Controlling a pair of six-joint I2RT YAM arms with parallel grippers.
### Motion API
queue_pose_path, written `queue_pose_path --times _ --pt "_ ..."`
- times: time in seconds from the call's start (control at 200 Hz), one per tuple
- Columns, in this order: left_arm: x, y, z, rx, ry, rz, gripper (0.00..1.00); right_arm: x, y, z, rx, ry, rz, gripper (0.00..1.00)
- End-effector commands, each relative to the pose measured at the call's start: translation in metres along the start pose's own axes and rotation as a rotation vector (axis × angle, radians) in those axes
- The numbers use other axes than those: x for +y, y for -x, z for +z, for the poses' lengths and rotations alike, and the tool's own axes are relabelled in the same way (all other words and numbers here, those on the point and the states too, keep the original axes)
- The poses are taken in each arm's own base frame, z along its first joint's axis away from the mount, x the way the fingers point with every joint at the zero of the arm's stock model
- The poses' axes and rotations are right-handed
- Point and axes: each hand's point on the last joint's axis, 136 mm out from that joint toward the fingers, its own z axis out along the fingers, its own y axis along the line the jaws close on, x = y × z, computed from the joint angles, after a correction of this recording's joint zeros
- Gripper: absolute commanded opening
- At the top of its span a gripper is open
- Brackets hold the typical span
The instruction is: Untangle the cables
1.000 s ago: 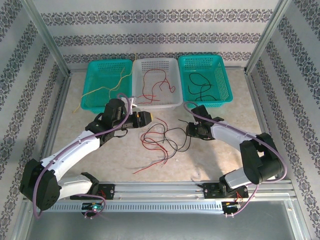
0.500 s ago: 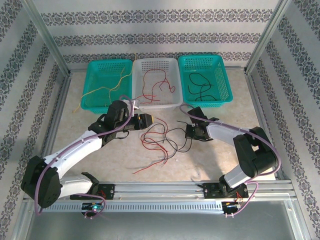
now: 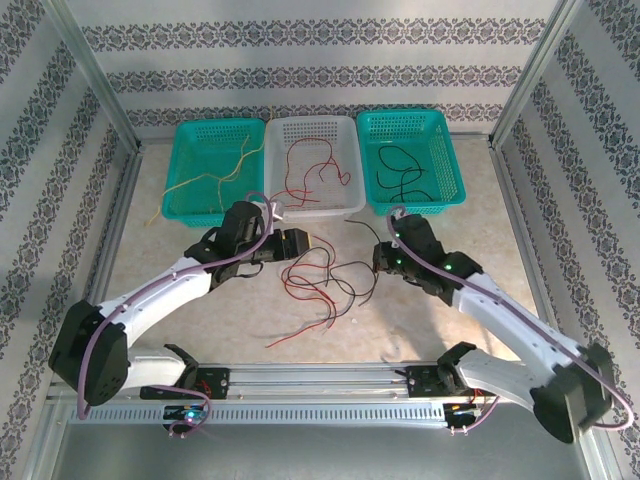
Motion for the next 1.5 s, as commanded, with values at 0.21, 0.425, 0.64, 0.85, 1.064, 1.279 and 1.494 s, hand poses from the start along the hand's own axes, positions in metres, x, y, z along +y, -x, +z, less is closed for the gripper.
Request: queue_pose_path --times 0.21,0.425,0.64,0.85,1.064,1.279,1.494 --pt "-0.061 0.010 0.016 -0.027 -0.237 -0.001 0.60 0.067 0.051 -0.086 -0.167 0.252 0.010 0.00" --pt "-0.075 0.003 0.018 -0.022 -0.338 -0.049 0.63 0.085 0.070 -0.107 -0.220 0.312 0.014 0.00" --pt "-0.112 -0.004 0.004 -0.007 -0.503 0.046 0.64 0.097 0.082 -0.117 -0.236 0.346 0.023 0.00" --pt "-0.149 -0.001 -0.014 0.002 -0.577 0.242 0.71 0.112 0.090 -0.128 -0.229 0.403 0.022 0.00" --pt "-0.183 -0.006 -0.020 0.058 -0.714 0.317 0.72 0.119 0.097 -0.133 -0.222 0.417 0.038 0.00" --pt "-0.195 -0.016 -0.019 0.106 -0.751 0.344 0.66 0.126 0.113 -0.140 -0.237 0.436 0.061 0.00" --pt "-0.196 -0.027 -0.017 0.153 -0.764 0.331 0.42 0.125 0.128 -0.139 -0.256 0.444 0.096 0.00"
